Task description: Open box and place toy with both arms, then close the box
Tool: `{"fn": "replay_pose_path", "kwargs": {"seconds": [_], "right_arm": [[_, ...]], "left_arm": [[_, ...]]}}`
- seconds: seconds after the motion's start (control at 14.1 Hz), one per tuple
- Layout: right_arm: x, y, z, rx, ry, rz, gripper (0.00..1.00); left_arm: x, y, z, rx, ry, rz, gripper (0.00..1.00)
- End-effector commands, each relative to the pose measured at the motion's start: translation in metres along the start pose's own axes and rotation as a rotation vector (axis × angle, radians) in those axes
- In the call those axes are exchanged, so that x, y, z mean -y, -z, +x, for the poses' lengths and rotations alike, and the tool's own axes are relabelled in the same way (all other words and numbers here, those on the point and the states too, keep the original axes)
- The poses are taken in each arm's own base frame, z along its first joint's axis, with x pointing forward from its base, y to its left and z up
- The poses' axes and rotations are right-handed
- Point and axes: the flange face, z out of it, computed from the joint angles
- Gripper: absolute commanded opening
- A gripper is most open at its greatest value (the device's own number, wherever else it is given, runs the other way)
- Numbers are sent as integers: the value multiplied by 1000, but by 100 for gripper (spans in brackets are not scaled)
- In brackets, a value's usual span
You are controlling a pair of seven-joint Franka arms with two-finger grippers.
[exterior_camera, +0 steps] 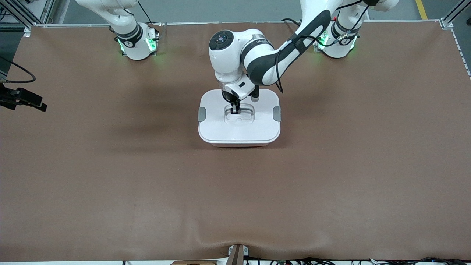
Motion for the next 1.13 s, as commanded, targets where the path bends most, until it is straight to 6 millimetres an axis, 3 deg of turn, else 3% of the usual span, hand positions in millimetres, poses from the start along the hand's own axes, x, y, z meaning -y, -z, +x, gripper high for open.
{"fn": "replay_pose_path", "kwargs": {"seconds": [0.0, 0.43, 0.5, 0.57, 0.64, 0.71, 0.92, 1.06], "right_arm": [[2, 5, -5, -4, 15, -1, 100], [4, 5, -5, -3, 18, -3, 100], [4, 5, -5, -3, 18, -3, 100], [4, 5, -5, -3, 18, -3, 100], [4, 5, -4, -4, 19, -3, 100], [4, 5, -5, -3, 19, -3, 100], [2, 6, -5, -3, 19, -3, 100], [2, 5, -6, 2, 19, -2, 100]], "left_arm": [[6, 3, 1, -27, 60, -36, 0], [-6, -5, 7, -24, 68, -33, 0], [-4, -6, 7, -24, 62, -31, 8], [-6, -5, 7, -23, 61, -32, 30], [-7, -2, 8, -25, 51, -35, 77], [-8, 3, 9, -23, 32, -41, 100], [-17, 31, 18, -6, -19, -65, 100], [-40, 52, 40, 2, -40, -69, 100]]}}
